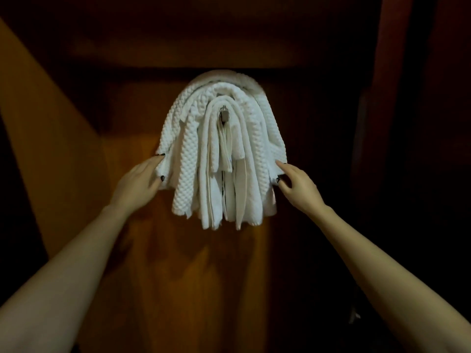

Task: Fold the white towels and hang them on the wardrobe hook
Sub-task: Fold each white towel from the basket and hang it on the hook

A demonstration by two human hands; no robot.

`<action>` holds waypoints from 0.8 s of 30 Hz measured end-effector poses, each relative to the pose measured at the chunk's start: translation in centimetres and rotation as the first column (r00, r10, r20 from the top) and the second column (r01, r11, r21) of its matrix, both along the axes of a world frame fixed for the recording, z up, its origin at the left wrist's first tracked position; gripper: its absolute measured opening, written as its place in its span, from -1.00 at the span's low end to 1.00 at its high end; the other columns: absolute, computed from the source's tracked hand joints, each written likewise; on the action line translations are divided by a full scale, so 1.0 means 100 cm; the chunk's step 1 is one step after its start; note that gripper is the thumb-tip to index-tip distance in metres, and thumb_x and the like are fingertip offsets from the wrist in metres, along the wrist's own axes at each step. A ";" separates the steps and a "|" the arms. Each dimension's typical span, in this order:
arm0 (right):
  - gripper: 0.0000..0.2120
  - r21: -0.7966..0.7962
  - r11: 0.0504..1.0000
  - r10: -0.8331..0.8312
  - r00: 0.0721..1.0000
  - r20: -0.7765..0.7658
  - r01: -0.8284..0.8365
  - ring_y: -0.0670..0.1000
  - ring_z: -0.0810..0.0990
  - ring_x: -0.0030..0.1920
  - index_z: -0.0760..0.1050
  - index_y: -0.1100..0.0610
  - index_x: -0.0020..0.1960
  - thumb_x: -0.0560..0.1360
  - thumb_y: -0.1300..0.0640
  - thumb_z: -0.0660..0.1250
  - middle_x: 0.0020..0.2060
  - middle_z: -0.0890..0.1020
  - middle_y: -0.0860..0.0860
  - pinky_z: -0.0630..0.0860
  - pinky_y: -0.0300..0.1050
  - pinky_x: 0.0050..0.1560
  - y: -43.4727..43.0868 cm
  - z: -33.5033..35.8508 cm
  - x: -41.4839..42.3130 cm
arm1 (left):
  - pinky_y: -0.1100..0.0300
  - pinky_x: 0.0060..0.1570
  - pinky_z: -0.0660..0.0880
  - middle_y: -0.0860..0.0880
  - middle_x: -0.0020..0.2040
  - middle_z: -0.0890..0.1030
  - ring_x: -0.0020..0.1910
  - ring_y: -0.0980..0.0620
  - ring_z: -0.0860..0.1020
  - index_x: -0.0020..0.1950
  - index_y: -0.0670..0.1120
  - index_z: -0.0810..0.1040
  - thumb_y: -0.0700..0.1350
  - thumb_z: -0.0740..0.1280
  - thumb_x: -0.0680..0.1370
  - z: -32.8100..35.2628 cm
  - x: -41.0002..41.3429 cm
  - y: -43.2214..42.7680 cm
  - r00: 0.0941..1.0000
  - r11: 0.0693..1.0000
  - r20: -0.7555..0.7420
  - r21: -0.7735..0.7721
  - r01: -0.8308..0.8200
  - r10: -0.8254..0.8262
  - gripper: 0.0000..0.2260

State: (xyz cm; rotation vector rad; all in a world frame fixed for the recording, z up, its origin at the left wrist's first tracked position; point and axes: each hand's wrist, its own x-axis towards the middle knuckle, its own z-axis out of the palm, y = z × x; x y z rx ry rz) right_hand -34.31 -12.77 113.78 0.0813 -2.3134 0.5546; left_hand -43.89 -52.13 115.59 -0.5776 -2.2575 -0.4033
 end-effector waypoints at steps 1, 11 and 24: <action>-0.50 0.029 1.000 0.004 1.000 0.030 -0.005 0.03 0.36 0.39 0.23 -0.05 0.52 0.60 0.07 0.23 0.42 0.40 -0.03 0.38 -0.08 0.22 -0.006 -0.007 0.009 | -0.05 0.26 0.36 -0.06 0.47 0.34 0.40 -0.11 0.35 0.51 0.01 0.22 -0.09 0.23 0.59 -0.005 0.014 0.000 1.000 1.000 0.009 -0.029 0.002 -0.002 -0.52; -0.47 0.204 0.974 0.037 0.962 0.272 -0.096 0.17 0.34 0.40 0.16 -0.06 0.55 0.61 0.00 0.20 0.45 0.34 0.11 0.43 0.11 0.27 -0.067 -0.078 0.099 | -0.02 0.42 0.21 0.01 0.53 0.23 0.47 -0.04 0.22 0.54 0.09 0.16 0.06 0.17 0.62 -0.080 0.162 0.013 0.979 0.964 0.193 -0.265 -0.016 0.070 -0.51; -0.43 0.158 0.838 0.242 0.615 0.751 -0.523 0.23 0.21 0.47 0.00 -0.09 0.57 0.63 -0.05 0.16 0.50 0.20 0.17 0.25 0.21 0.39 -0.228 -0.288 0.238 | -0.07 0.40 0.22 0.00 0.55 0.16 0.49 -0.07 0.18 0.53 0.13 0.13 0.08 0.18 0.61 -0.316 0.395 -0.080 0.731 0.959 0.624 -0.227 -0.168 0.275 -0.50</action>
